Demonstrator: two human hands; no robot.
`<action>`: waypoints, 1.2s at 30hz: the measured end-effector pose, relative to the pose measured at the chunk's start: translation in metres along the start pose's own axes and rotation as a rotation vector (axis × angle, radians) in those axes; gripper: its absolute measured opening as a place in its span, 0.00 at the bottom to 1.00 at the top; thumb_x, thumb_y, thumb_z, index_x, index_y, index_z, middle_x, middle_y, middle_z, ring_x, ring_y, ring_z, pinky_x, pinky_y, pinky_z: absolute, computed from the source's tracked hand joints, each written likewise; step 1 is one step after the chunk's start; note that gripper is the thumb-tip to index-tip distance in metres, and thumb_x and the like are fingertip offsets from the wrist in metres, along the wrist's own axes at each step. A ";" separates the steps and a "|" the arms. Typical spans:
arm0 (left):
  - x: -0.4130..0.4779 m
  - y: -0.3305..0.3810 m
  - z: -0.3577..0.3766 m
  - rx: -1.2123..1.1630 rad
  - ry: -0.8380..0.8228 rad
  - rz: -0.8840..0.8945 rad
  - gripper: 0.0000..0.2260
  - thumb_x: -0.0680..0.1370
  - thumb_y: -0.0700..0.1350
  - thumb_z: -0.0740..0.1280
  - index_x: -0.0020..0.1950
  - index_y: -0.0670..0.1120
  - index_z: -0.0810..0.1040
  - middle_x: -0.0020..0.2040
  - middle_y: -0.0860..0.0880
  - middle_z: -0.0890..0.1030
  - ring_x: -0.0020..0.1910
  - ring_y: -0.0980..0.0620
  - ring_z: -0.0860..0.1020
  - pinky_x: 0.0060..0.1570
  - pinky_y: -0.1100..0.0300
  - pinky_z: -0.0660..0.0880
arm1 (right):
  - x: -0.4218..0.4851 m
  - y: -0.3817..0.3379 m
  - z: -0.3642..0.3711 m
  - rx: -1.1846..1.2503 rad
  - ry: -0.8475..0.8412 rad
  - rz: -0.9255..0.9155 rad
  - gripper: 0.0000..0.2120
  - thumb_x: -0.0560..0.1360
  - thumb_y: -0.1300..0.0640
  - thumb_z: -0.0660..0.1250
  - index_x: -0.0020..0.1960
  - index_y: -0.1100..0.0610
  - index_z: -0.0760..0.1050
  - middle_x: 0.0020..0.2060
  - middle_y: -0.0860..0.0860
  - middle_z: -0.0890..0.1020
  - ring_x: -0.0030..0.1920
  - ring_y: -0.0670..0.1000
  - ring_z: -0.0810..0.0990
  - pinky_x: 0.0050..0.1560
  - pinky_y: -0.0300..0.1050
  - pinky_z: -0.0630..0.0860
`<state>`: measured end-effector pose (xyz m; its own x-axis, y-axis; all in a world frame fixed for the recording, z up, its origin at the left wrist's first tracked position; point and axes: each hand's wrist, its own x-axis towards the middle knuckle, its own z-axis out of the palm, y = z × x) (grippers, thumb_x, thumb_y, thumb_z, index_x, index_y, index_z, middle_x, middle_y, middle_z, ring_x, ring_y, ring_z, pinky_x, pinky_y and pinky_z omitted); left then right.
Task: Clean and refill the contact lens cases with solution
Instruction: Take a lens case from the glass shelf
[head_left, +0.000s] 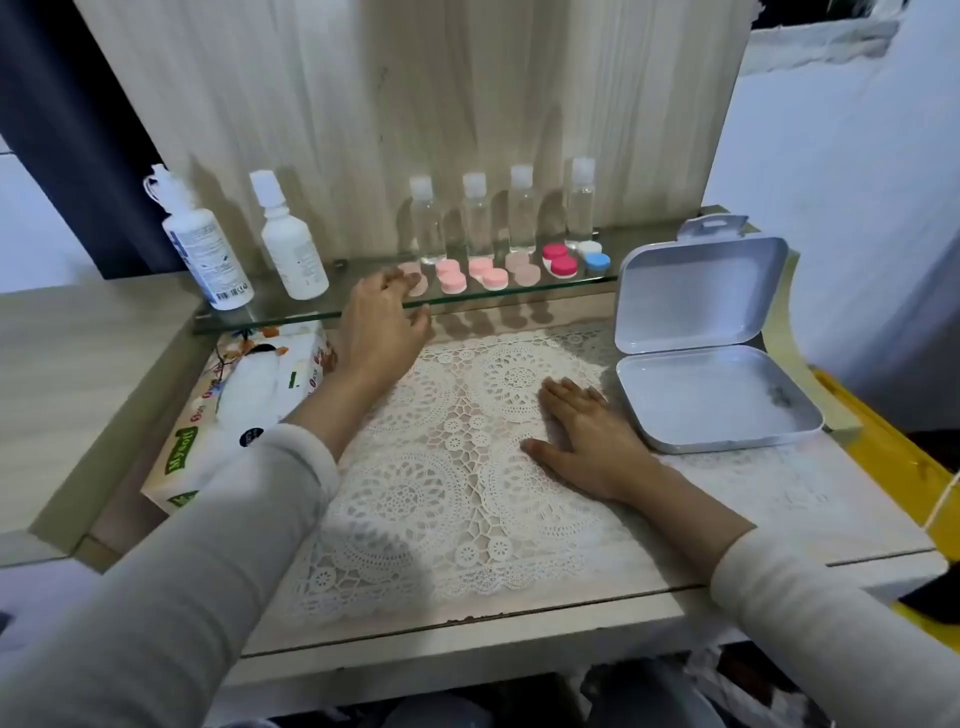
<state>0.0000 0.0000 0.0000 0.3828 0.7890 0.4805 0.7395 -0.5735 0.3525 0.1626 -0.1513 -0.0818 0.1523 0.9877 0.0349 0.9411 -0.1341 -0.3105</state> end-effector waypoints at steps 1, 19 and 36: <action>0.003 0.000 0.000 0.013 -0.019 0.001 0.20 0.78 0.46 0.63 0.69 0.45 0.69 0.69 0.47 0.68 0.67 0.47 0.65 0.65 0.55 0.62 | 0.000 0.000 0.000 -0.011 0.011 -0.005 0.35 0.77 0.39 0.55 0.76 0.57 0.50 0.76 0.51 0.51 0.75 0.48 0.47 0.72 0.44 0.42; 0.013 -0.012 0.004 -0.190 0.198 -0.013 0.11 0.72 0.39 0.71 0.53 0.37 0.80 0.49 0.41 0.82 0.45 0.48 0.79 0.48 0.62 0.74 | 0.001 0.001 0.003 -0.009 0.023 -0.018 0.35 0.77 0.39 0.56 0.76 0.57 0.50 0.76 0.50 0.51 0.75 0.48 0.47 0.72 0.43 0.41; -0.130 -0.015 -0.004 -0.643 -0.378 -0.034 0.18 0.70 0.33 0.71 0.57 0.47 0.77 0.52 0.53 0.78 0.50 0.61 0.78 0.56 0.68 0.74 | -0.016 -0.038 -0.015 0.179 0.085 -0.105 0.33 0.72 0.47 0.69 0.72 0.54 0.61 0.71 0.50 0.65 0.70 0.50 0.63 0.67 0.41 0.59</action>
<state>-0.0630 -0.0948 -0.0646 0.6152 0.7644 0.1929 0.3294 -0.4715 0.8181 0.1293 -0.1628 -0.0564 0.0882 0.9843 0.1531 0.8856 -0.0071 -0.4643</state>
